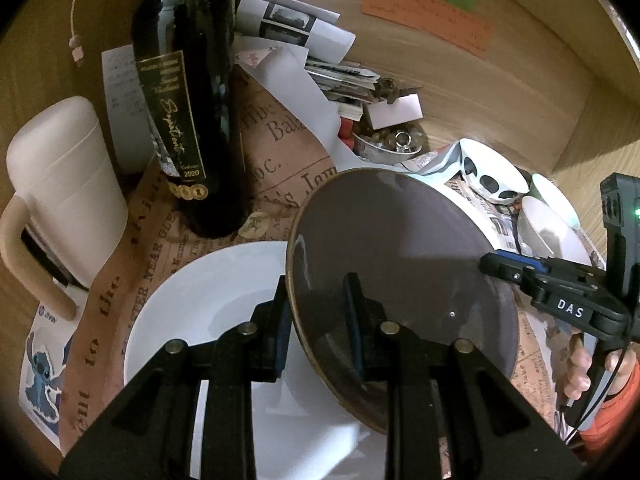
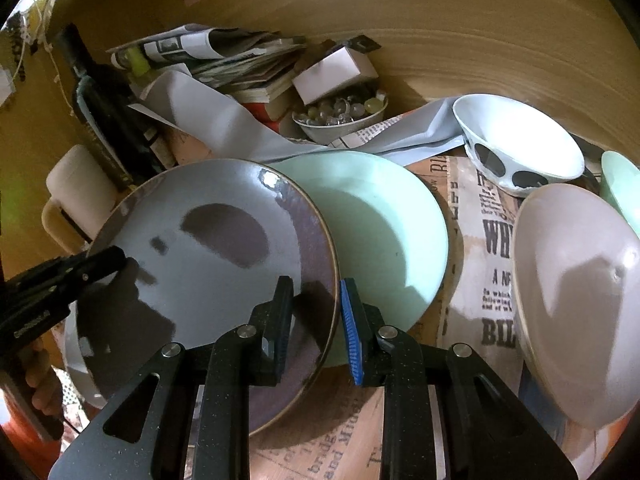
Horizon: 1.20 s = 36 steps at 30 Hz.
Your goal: Organize plates and bowls
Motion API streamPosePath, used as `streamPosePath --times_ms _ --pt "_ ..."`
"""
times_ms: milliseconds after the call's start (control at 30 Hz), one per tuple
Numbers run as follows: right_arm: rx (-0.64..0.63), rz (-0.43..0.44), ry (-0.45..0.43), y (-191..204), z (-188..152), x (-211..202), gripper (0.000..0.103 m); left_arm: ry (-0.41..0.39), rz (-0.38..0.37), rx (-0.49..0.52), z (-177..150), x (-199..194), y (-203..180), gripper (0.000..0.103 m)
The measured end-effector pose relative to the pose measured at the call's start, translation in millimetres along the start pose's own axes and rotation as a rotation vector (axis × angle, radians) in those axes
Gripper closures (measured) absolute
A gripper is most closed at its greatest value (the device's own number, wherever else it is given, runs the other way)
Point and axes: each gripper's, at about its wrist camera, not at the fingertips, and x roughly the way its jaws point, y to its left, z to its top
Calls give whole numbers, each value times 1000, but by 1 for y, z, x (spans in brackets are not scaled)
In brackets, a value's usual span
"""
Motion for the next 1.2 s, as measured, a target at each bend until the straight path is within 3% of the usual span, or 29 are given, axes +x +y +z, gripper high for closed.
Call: streamPosePath --times_ms 400,1200 --pt "-8 -12 -39 6 -15 -31 81 -27 -16 -1 -7 -19 -13 79" --pt "52 -56 -115 -23 -53 -104 81 -71 -92 65 -28 -52 -70 78"
